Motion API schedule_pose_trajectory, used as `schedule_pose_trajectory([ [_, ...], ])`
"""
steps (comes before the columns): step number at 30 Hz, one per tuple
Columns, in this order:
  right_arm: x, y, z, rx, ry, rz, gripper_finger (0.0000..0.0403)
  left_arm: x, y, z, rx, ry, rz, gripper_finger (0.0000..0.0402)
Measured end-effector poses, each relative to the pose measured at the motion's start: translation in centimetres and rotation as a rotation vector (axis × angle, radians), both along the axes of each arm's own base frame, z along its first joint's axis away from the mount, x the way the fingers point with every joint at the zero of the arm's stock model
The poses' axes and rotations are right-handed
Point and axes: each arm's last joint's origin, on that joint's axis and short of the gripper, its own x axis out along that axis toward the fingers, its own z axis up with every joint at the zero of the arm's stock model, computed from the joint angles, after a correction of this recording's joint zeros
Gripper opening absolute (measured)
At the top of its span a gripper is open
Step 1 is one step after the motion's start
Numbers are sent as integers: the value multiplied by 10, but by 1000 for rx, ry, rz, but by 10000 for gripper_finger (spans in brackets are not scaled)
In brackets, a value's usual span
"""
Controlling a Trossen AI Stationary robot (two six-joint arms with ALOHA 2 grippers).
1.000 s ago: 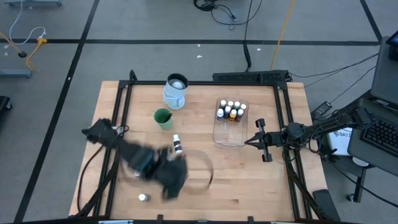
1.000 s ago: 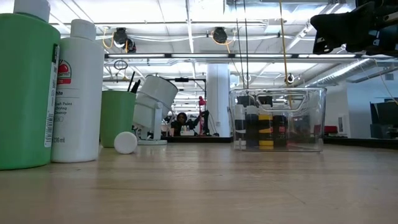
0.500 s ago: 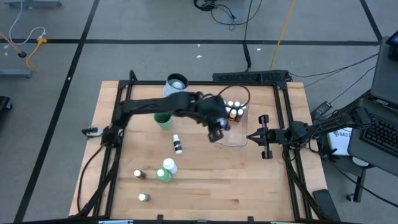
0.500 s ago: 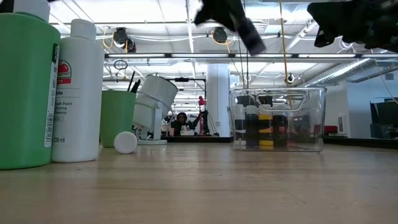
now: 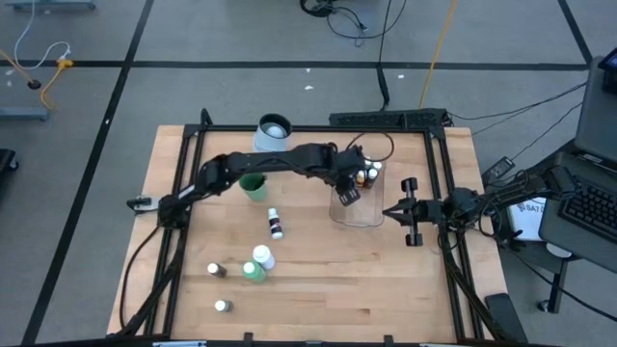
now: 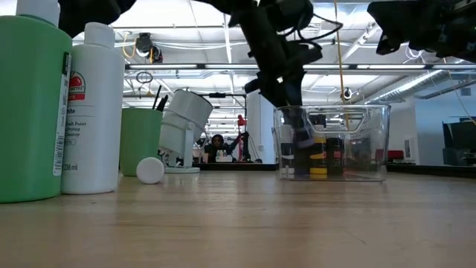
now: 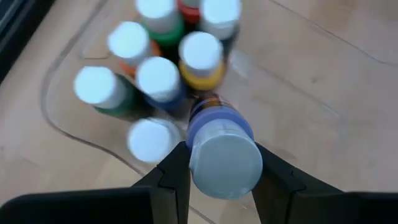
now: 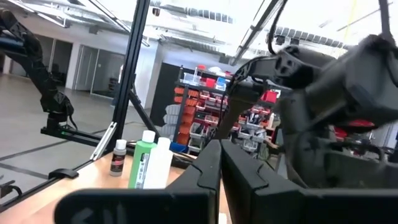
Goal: Pick & Place Paint Supplies
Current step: Put the purple paint bottle into the transparent bin, then put the brown paint bottle into the transparent bin
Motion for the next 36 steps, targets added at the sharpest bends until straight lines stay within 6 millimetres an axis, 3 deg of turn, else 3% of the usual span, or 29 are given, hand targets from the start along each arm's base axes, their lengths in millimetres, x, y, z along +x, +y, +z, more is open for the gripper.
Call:
schedule_pose_trajectory([
  [6,0,0,1,-2,-16,-1,6,2,12,-11,-31,7,50,119],
  [13,-1,0,2,-2,-20,-1,6,11,14,-39,-41,48,24,120],
  [25,0,0,1,-7,-13,-2,6,12,19,-42,-12,48,2,213],
  [32,0,0,1,-6,-12,-2,6,4,12,-12,-18,22,-7,232],
  [36,0,0,0,-5,-5,-1,6,-23,-6,33,-34,51,-26,232],
])
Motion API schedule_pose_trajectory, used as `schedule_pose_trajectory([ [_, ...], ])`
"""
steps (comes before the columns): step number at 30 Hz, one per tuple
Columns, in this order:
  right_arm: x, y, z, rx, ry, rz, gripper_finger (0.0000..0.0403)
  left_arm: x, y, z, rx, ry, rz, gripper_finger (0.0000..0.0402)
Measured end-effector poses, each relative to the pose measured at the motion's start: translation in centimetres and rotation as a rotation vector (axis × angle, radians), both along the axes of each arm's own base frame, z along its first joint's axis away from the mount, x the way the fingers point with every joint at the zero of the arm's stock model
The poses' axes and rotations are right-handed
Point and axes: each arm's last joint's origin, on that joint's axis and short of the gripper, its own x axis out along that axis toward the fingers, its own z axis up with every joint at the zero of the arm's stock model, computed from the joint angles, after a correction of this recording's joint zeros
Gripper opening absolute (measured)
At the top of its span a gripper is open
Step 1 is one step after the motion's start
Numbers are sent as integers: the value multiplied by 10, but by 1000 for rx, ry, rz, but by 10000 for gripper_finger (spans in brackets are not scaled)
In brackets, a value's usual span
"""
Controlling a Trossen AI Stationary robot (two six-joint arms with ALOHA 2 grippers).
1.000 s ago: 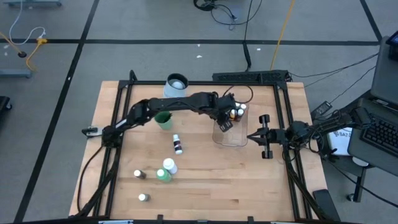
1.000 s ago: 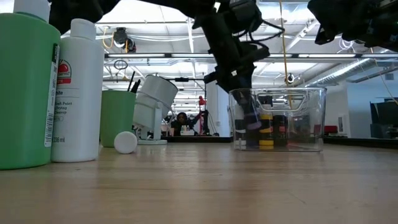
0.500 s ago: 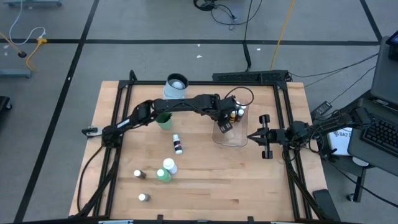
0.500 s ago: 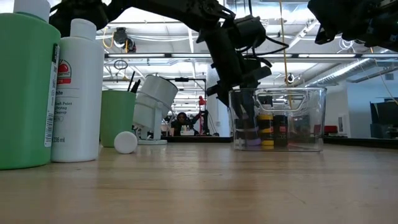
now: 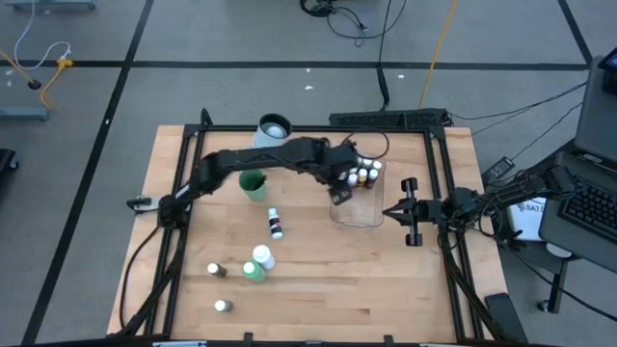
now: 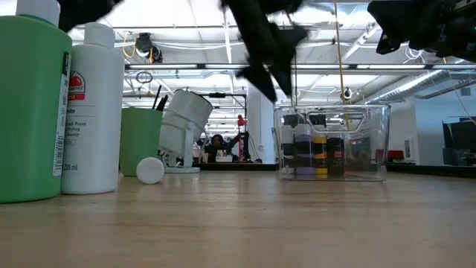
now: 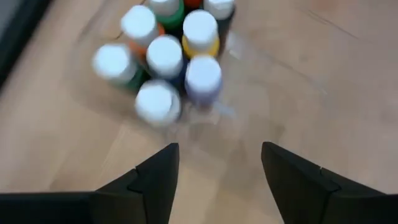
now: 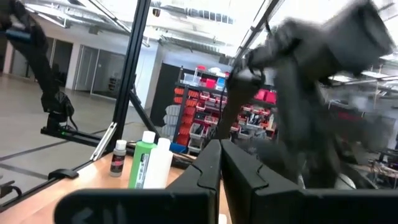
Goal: Pick & Place Paint Supplies
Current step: Put the brown paint bottle into the transparent bin
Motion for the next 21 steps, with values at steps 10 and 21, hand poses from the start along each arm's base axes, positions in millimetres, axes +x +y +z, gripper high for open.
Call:
schedule_pose_trajectory([
  [10,1,0,-2,-4,18,0,6,-169,-137,154,129,-87,86,93],
  [21,1,0,-3,44,35,15,6,-259,-249,100,-41,53,56,4],
])
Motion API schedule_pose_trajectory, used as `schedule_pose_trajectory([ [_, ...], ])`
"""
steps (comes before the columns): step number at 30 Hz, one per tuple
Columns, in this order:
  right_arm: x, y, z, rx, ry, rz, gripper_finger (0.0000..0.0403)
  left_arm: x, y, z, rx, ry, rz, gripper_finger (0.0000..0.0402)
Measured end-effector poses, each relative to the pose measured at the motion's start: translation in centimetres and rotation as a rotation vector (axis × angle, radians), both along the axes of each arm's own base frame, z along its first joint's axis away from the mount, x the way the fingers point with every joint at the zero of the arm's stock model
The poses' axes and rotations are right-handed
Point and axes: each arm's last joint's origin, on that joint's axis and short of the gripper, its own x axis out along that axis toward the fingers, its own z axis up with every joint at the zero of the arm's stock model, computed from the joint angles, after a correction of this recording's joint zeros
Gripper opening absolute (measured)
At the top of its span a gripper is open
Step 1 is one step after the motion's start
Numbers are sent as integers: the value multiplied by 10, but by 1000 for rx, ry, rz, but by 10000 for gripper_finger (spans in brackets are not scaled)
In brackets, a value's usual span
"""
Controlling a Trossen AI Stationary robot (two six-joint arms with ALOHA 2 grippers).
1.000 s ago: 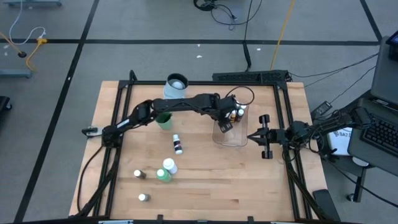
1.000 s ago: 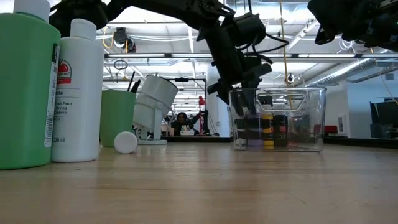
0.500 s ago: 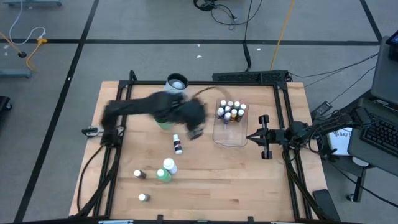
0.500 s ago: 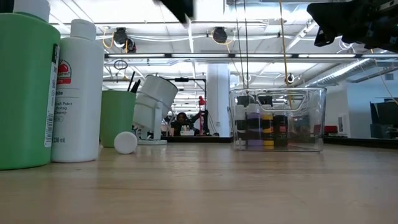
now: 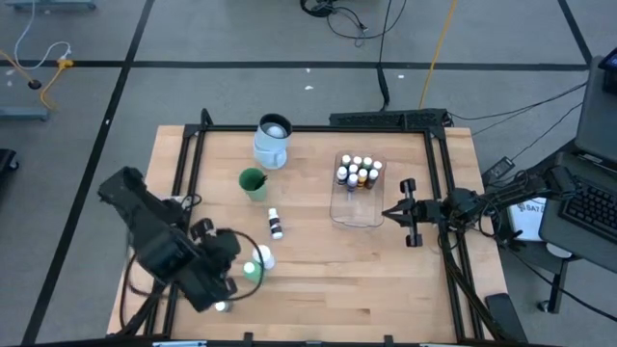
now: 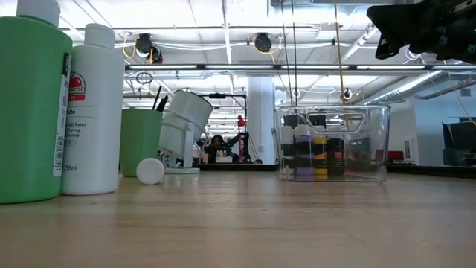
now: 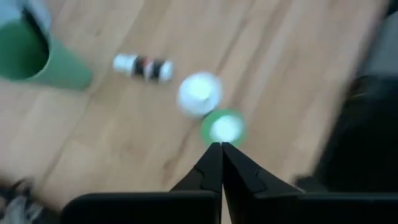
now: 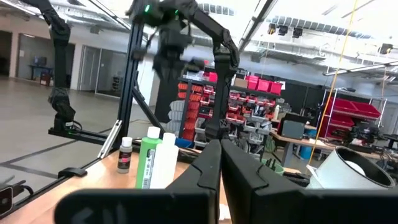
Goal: Pick & Place Paint Supplies
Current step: Put the brown paint bottle into the transparent bin
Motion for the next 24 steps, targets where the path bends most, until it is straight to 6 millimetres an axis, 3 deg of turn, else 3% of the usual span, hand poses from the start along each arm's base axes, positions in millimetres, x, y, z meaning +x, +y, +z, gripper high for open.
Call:
schedule_pose_trajectory([
  [3,0,0,-1,0,6,0,6,-5,-8,-30,53,91,-12,7],
  [7,0,0,-1,-2,11,0,6,-17,-4,-59,79,254,-65,20],
  [12,0,0,-2,-3,16,0,6,-39,17,-80,103,319,-33,21],
  [16,1,0,-2,-5,26,-1,6,-55,33,-82,43,259,6,28],
  [20,1,0,-3,-5,28,-1,6,-62,38,-84,-78,154,18,71],
  [24,1,0,-3,-5,28,0,6,-60,35,-94,-139,114,-26,145],
])
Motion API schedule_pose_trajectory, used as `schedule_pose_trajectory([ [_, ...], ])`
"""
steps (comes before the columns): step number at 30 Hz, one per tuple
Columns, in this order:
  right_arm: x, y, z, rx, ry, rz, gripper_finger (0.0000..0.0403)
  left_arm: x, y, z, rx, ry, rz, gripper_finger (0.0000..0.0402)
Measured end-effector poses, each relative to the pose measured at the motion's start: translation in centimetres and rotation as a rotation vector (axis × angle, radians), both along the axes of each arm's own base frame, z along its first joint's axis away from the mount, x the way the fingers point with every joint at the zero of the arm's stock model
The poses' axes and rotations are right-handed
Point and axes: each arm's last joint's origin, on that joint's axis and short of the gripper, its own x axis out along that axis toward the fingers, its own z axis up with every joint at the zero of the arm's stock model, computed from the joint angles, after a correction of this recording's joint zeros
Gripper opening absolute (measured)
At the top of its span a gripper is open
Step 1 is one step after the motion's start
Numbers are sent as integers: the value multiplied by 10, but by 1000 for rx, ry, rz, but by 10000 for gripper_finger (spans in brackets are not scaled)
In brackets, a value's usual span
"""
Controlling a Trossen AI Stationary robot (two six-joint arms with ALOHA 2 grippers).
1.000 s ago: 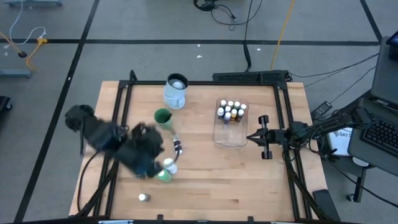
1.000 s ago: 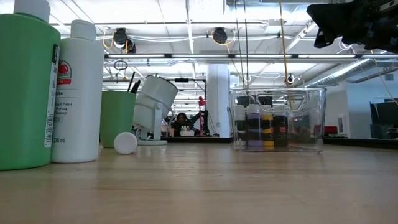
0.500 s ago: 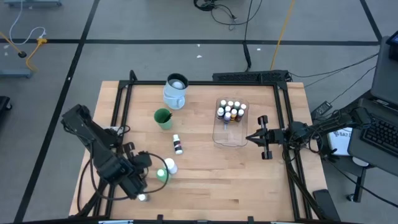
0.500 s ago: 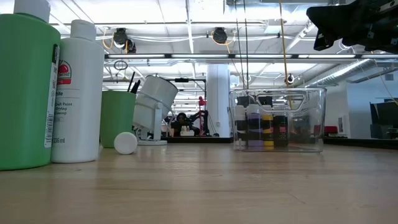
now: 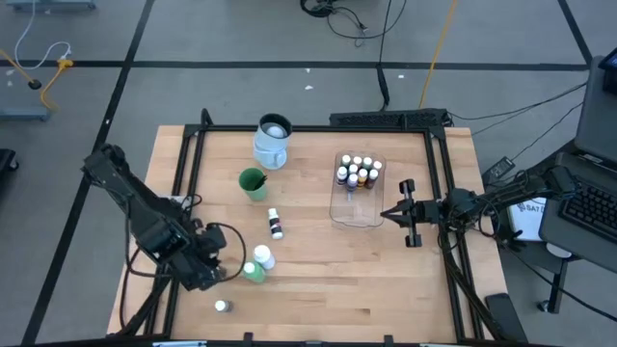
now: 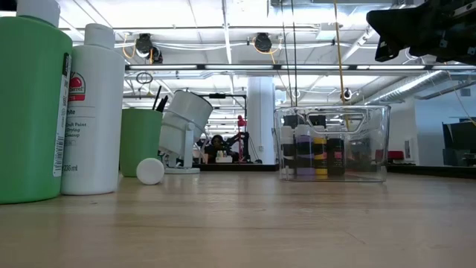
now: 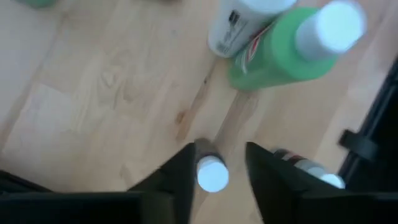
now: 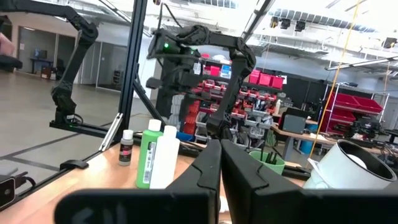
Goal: Pick & Place Paint Supplies
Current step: Put the brown paint bottle into the transparent bin
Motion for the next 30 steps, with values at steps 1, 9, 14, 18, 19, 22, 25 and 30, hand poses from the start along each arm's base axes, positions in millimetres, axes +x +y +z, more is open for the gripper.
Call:
schedule_pose_trajectory([
  [1,0,0,0,0,0,0,6,1,-1,-4,3,11,-6,164],
  [9,0,0,0,3,1,1,6,7,-13,-40,-4,200,-143,258],
  [14,0,0,0,3,2,1,6,13,-21,-47,-39,221,-163,279],
  [18,0,0,0,3,1,1,6,15,-23,-51,-31,239,-160,286],
  [19,0,0,0,3,2,1,6,15,-24,-52,-32,249,-163,285],
  [22,0,0,0,3,2,1,6,17,-26,-57,-20,277,-181,279],
  [25,0,0,0,3,2,1,6,19,-26,-61,-8,290,-195,272],
  [30,0,0,0,3,2,1,6,23,-21,-61,-2,299,-181,255],
])
